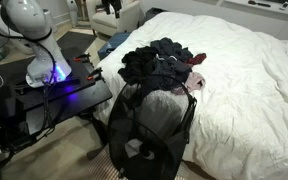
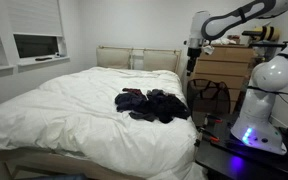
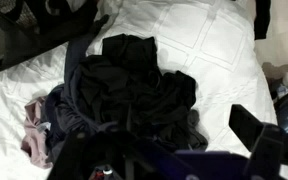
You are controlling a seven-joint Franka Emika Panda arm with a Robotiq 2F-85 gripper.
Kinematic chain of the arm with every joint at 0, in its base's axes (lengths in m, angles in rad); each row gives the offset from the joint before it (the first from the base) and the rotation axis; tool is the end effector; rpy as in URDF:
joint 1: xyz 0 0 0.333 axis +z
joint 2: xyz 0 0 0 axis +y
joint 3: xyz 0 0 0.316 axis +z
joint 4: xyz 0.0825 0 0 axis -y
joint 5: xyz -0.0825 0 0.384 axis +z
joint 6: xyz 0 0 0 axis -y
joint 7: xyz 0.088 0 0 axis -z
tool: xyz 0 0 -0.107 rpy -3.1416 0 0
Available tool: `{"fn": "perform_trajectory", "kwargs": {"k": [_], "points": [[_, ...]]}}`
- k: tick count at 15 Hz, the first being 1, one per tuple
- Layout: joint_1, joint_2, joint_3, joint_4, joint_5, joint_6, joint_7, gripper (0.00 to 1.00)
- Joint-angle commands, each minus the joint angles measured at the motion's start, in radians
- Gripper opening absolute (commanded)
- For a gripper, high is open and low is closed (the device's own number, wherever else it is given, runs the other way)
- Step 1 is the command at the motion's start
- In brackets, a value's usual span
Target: Pick up the black cloth and put it in the laundry basket
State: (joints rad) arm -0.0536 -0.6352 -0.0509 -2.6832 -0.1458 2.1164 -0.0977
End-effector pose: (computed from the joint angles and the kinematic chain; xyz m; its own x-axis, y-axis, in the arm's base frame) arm 0.3508 -0.0430 0.4325 0.9956 0.0763 0.0551 0.0702 -0.9920 0.1050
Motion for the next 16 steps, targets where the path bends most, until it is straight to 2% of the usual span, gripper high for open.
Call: {"fn": "perform_trajectory", "kwargs": {"k": [1, 5, 16], "points": [[0.001, 0.0, 0.0, 0.002, 0.0, -0.003, 0.0, 1.0], [-0.014, 0.057, 0.005, 0.034, 0.001, 0.017, 0.047, 1.0], [-0.084, 0.372, 0.017, 0.134, -0.023, 0.315, 0.26, 1.0]]}}
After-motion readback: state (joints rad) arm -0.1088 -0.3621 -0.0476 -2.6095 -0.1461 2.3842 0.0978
